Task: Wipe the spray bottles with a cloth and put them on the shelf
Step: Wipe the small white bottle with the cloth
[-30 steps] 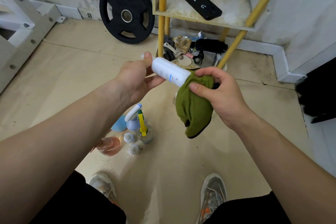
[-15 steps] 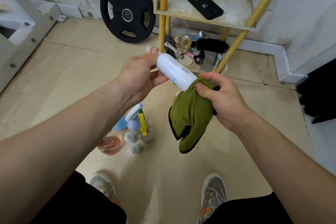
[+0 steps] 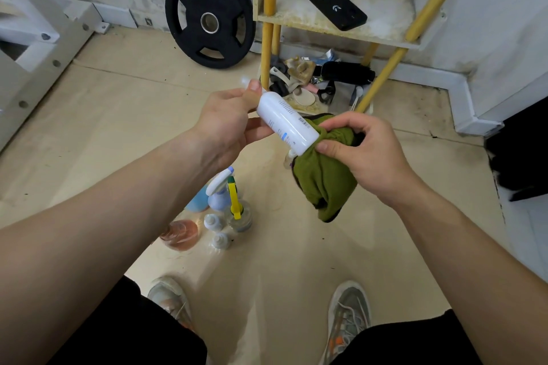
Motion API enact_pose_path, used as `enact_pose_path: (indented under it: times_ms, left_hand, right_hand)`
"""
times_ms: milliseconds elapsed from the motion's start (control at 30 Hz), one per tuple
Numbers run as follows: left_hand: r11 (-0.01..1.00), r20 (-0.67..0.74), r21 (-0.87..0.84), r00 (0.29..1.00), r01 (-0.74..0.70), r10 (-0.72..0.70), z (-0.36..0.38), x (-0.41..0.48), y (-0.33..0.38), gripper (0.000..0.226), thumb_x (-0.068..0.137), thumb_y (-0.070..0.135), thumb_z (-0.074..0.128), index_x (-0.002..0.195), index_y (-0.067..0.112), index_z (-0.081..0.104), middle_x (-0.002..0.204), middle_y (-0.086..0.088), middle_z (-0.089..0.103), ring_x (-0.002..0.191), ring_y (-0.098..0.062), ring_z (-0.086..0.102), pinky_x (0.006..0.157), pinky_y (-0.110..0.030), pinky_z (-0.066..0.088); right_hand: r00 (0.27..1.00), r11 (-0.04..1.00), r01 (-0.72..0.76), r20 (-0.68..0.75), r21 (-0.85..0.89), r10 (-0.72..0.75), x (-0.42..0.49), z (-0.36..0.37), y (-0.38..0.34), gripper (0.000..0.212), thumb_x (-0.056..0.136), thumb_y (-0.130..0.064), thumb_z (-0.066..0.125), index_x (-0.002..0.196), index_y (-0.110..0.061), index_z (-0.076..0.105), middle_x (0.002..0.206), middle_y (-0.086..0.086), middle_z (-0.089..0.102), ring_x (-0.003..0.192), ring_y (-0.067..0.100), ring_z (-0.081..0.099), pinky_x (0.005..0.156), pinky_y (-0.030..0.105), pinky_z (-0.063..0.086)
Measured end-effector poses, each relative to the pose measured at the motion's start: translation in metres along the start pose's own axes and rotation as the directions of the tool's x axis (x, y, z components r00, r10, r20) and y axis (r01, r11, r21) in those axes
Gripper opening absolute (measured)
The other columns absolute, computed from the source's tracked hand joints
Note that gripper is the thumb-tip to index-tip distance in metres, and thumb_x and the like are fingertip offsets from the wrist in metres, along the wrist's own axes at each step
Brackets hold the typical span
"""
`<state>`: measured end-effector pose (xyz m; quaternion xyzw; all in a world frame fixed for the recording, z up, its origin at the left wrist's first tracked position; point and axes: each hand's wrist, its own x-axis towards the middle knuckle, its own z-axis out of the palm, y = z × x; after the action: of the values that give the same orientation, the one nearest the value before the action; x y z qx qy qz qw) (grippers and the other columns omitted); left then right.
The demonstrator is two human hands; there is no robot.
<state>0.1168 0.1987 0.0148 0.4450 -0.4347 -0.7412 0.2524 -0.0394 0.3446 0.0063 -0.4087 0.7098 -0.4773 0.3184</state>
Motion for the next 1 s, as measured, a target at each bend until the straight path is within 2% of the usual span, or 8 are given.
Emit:
enact_pose_path:
  times_ms: [167,267,367,500,600,733,900,1000]
  left_hand:
    - [0.977,0.060,0.177,0.992,-0.118,0.109,-0.002,-0.002,0.000,0.025,0.104,0.027,0.052,0.106,0.006,0.066,0.104,-0.012,0.071,0.078,-0.019,0.070,0.068,-0.025,0.059]
    - [0.915,0.199,0.312,0.960,-0.254,0.199,0.001,-0.006,-0.006,0.023,0.100,0.017,0.059,0.108,-0.002,0.069,0.098,-0.015,0.074,0.080,-0.015,0.072,0.072,-0.027,0.061]
    - [0.867,0.354,0.366,0.912,-0.339,0.207,0.006,-0.011,-0.011,0.003,0.091,0.007,0.069,0.092,0.006,0.071,0.080,0.001,0.076,0.076,-0.008,0.071,0.074,-0.026,0.060]
    - [0.831,0.437,0.405,0.879,-0.382,0.191,0.010,-0.012,-0.008,0.014,0.075,0.016,0.079,0.084,0.009,0.071,0.075,0.003,0.071,0.069,-0.004,0.064,0.069,-0.016,0.052]
    - [0.799,0.474,0.468,0.870,-0.378,0.134,0.008,-0.010,-0.008,0.039,0.067,0.031,0.088,0.089,0.004,0.071,0.085,-0.008,0.071,0.080,-0.013,0.065,0.082,-0.036,0.056]
    - [0.787,0.512,0.501,0.857,-0.360,0.066,0.007,-0.012,-0.011,0.059,0.063,0.045,0.082,0.092,-0.004,0.068,0.098,-0.024,0.068,0.087,-0.022,0.063,0.092,-0.054,0.052]
    - [0.736,0.508,0.566,0.861,-0.370,0.042,0.007,-0.015,-0.010,0.063,0.062,0.046,0.091,0.094,-0.005,0.072,0.105,-0.019,0.071,0.092,-0.024,0.066,0.094,-0.041,0.049]
    - [0.744,0.507,0.560,0.861,-0.365,0.041,0.009,-0.018,-0.014,0.059,0.065,0.046,0.084,0.094,-0.003,0.072,0.101,-0.021,0.071,0.087,-0.020,0.063,0.084,-0.037,0.051]
  right_hand:
    - [0.999,0.993,-0.011,0.036,-0.118,0.015,0.001,0.001,-0.001,0.028,0.082,-0.013,0.083,0.086,-0.037,0.071,0.094,-0.013,0.069,0.097,0.014,0.067,0.090,0.045,0.058]
    - [1.000,1.000,0.018,-0.001,0.009,-0.018,0.002,-0.001,-0.007,0.027,0.084,-0.011,0.082,0.089,-0.035,0.072,0.106,-0.005,0.072,0.109,0.020,0.068,0.096,0.046,0.057]
    - [0.994,0.989,0.097,-0.059,0.108,-0.091,0.003,0.000,-0.012,0.026,0.080,-0.013,0.082,0.090,-0.035,0.073,0.124,0.013,0.069,0.129,0.030,0.058,0.108,0.051,0.049]
    - [0.986,0.973,0.159,-0.069,0.168,-0.149,0.005,-0.001,-0.011,0.030,0.079,-0.008,0.083,0.093,-0.033,0.074,0.104,-0.007,0.075,0.114,0.017,0.067,0.099,0.041,0.055]
    - [0.983,0.953,0.182,-0.024,0.242,-0.182,0.004,-0.006,-0.013,0.032,0.081,0.001,0.079,0.098,-0.025,0.072,0.095,-0.013,0.075,0.097,0.005,0.070,0.083,0.022,0.056]
    - [0.975,0.953,0.165,0.106,0.256,-0.197,0.003,-0.009,-0.012,0.038,0.077,-0.010,0.081,0.103,-0.037,0.076,0.112,0.007,0.072,0.107,0.019,0.069,0.092,0.032,0.056]
    - [0.953,0.967,0.113,0.249,0.230,-0.171,0.002,-0.012,-0.011,0.041,0.077,-0.007,0.080,0.113,-0.027,0.072,0.121,0.006,0.070,0.113,0.017,0.068,0.092,0.027,0.055]
    - [0.957,0.975,0.110,0.246,0.191,-0.156,0.002,-0.013,-0.009,0.032,0.078,-0.012,0.079,0.105,-0.027,0.073,0.115,0.002,0.071,0.109,0.015,0.068,0.088,0.026,0.056]
